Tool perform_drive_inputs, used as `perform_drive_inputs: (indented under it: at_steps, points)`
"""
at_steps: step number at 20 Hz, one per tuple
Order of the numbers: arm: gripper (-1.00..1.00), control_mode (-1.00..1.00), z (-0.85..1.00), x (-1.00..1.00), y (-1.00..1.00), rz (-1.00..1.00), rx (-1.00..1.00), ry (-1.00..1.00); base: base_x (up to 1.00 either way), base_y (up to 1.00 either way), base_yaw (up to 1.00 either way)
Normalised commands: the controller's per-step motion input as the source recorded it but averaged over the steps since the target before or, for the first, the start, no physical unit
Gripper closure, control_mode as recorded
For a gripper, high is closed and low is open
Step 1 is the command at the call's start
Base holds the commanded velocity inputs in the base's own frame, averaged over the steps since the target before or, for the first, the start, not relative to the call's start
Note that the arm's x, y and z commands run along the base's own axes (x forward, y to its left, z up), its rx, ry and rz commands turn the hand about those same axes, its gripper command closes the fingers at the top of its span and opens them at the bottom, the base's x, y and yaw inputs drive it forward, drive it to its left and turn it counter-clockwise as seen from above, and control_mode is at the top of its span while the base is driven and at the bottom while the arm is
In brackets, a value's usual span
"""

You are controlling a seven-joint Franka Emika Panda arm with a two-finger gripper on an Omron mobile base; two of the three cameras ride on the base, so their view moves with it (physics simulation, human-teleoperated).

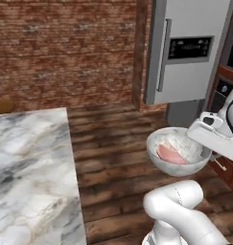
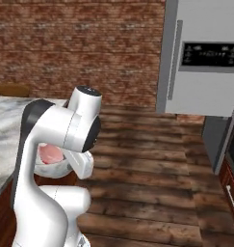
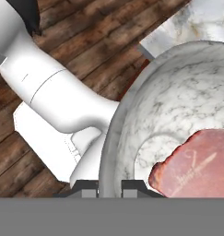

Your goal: Place one of the steaks on the plate and the other in the bowl. Then place the bowl in the fridge.

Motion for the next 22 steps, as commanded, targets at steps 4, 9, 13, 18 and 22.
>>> perform_drive_inputs:
  at_steps: [4, 9, 13, 18, 22]
  points:
    - [1.0, 1.0, 0.0, 0.0, 0.0, 0.0, 0.0, 0.0, 0.99, 0.0, 0.0]
    - [1.0, 1.0, 0.0, 0.0, 0.0, 0.0, 0.0, 0.0, 0.75, 0.0, 0.0]
    - [1.0, 1.0, 0.0, 0.0, 0.0, 0.0, 0.0, 0.0, 0.61, 0.04, 0.0]
    - [1.0, 1.0, 0.0, 0.0, 0.0, 0.0, 0.0, 0.0, 0.53, 0.17, 0.0]
    - [1.0, 1.0, 0.0, 0.0, 0.0, 0.0, 0.0, 0.0, 0.41, 0.47, 0.01]
